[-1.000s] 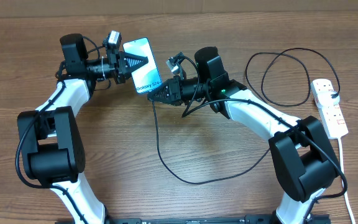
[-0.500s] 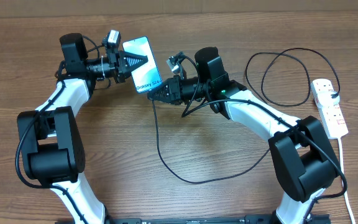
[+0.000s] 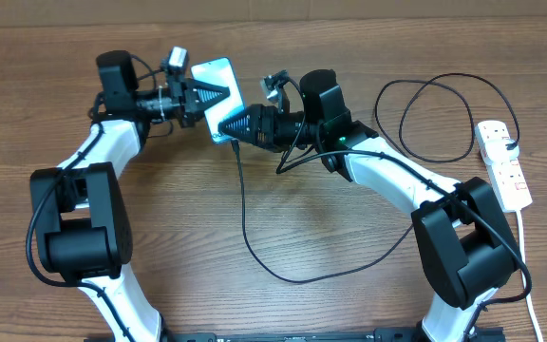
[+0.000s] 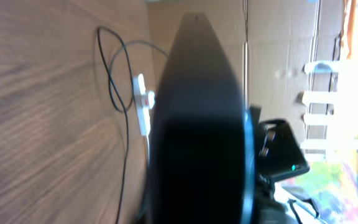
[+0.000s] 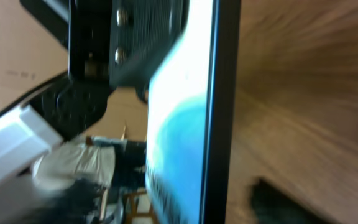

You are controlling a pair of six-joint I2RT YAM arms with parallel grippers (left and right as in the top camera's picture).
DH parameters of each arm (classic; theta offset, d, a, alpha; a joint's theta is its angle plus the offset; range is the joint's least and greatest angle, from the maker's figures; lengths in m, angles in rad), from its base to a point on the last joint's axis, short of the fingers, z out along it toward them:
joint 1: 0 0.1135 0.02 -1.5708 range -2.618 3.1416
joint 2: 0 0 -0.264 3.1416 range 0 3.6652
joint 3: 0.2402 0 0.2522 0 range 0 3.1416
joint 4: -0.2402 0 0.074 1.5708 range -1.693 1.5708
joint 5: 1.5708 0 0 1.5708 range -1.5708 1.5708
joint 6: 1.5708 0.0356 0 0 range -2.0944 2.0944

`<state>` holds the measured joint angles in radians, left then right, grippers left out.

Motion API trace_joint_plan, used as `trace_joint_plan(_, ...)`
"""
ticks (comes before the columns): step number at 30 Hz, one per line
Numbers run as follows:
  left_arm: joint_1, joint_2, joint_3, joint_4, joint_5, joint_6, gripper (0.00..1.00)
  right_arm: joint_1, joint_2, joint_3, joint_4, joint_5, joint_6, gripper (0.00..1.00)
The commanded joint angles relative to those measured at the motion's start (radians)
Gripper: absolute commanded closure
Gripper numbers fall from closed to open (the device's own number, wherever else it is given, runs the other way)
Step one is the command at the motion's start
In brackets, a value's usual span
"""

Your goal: Plug charger to phone and switch on socket

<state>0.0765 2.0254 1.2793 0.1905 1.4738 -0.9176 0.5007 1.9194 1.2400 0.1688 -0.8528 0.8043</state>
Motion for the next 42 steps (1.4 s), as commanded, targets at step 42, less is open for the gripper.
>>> trace_joint_plan(42, -0.229, -0.017, -0.010, -0.943, 0.014, 0.843, 0.96, -0.310, -0.026, 0.024, -1.088, -0.286, -0.915, 0.00)
